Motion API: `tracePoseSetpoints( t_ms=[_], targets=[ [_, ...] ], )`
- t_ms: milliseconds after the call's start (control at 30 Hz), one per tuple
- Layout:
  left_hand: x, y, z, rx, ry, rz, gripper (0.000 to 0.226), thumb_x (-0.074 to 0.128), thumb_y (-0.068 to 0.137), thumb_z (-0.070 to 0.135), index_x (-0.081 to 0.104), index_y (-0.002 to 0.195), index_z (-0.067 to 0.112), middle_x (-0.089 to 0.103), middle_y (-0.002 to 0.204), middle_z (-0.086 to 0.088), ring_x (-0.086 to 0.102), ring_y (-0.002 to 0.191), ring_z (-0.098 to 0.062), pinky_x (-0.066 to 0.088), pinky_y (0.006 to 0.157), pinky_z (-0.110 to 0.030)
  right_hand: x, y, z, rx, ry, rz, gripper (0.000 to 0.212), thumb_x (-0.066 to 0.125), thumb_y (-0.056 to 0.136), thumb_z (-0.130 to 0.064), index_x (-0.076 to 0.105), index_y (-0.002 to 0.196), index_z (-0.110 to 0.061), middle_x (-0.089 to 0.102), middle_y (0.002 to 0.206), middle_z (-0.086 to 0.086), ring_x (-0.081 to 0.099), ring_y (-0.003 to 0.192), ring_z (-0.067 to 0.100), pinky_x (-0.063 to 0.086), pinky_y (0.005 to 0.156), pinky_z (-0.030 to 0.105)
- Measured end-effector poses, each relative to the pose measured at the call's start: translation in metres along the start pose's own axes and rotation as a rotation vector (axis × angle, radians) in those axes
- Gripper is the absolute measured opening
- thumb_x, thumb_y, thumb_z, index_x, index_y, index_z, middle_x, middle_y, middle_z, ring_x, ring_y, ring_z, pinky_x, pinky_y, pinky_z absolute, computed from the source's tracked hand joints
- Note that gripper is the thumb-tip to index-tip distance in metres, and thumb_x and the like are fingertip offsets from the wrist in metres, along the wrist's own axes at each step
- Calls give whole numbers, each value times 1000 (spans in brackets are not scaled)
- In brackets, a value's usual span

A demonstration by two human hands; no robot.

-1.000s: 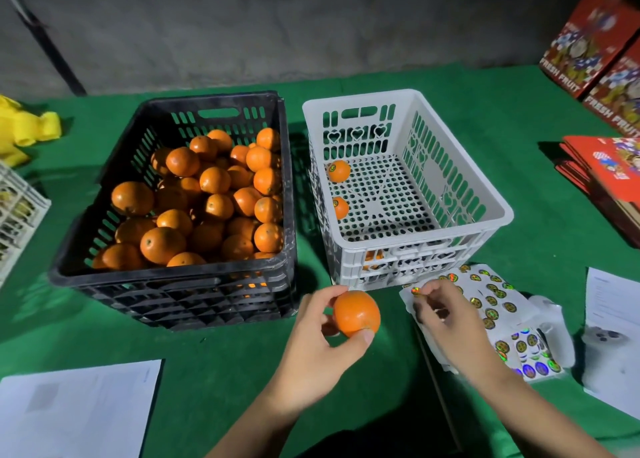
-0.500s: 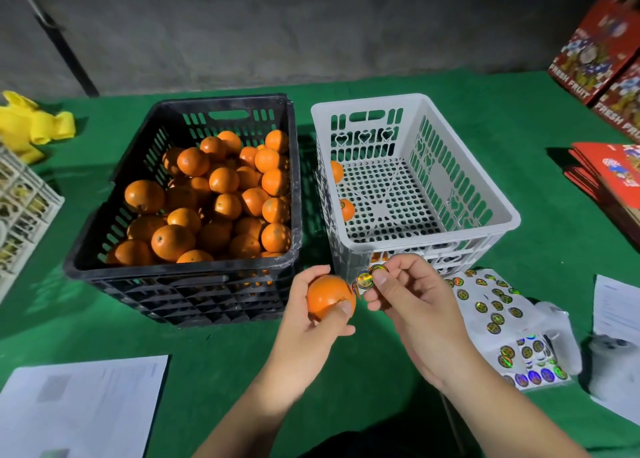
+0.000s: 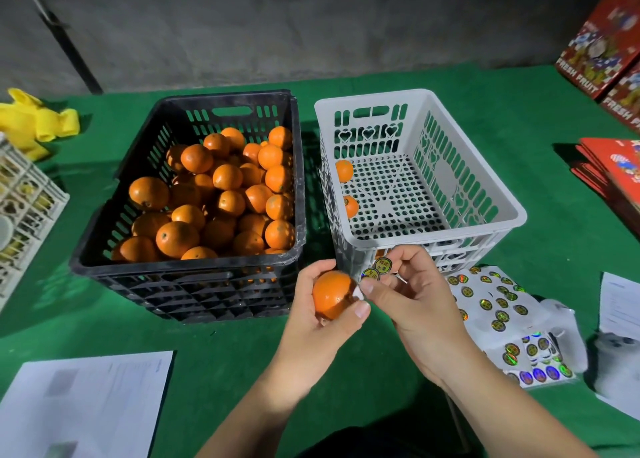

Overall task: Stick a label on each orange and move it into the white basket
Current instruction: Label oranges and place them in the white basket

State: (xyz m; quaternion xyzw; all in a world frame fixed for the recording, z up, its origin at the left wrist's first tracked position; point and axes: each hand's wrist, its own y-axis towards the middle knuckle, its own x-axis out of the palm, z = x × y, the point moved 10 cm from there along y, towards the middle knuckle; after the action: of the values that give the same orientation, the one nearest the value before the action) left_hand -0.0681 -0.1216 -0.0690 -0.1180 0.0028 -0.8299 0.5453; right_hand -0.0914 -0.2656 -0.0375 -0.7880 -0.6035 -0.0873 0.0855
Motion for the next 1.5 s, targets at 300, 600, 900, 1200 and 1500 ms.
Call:
tracePoseSetpoints(
  t_ms=[300, 600, 900, 1200, 1500],
  targets=[
    [0, -1, 4, 7, -2, 22, 59, 82, 79, 37, 55, 132, 40, 67, 111, 9, 72, 96, -19, 62, 82, -36, 8, 0, -8, -3, 34, -21, 35, 75, 80, -6, 60, 97, -32, 74, 91, 8, 67, 85, 11, 55, 76, 23],
    [-8, 0, 0, -53, -137, 46, 56, 78, 80, 41, 59, 132, 35, 57, 131, -16, 67, 114, -39, 60, 87, -41, -9, -2, -12, 7, 11, 48, 14, 78, 86, -18, 69, 97, -22, 67, 92, 4, 70, 80, 25, 55, 81, 39],
    [3, -2, 9, -4, -99, 8, 69, 74, 78, 46, 49, 139, 27, 68, 117, -4, 67, 115, -32, 59, 90, -38, 1, -5, -21, -65, -40, 40, 37, 73, 90, 0, 70, 113, -28, 66, 91, -3, 70, 75, 19, 62, 72, 37],
    [10, -1, 15, 35, -4, -29, 57, 67, 91, 54, 46, 140, 34, 67, 119, 2, 68, 117, -26, 59, 97, -46, 20, -6, -31, -87, -223, -85, 36, 71, 95, -5, 66, 113, -36, 67, 92, -6, 50, 50, 12, 43, 44, 25],
    [-12, -1, 1, 1, -38, 104, 40, 64, 87, 52, 58, 126, 44, 59, 123, -4, 68, 108, -30, 60, 82, -35, -18, 10, -27, 46, 200, 136, 23, 69, 90, -4, 73, 101, -24, 58, 80, -3, 45, 52, 13, 42, 54, 25]
  ],
)
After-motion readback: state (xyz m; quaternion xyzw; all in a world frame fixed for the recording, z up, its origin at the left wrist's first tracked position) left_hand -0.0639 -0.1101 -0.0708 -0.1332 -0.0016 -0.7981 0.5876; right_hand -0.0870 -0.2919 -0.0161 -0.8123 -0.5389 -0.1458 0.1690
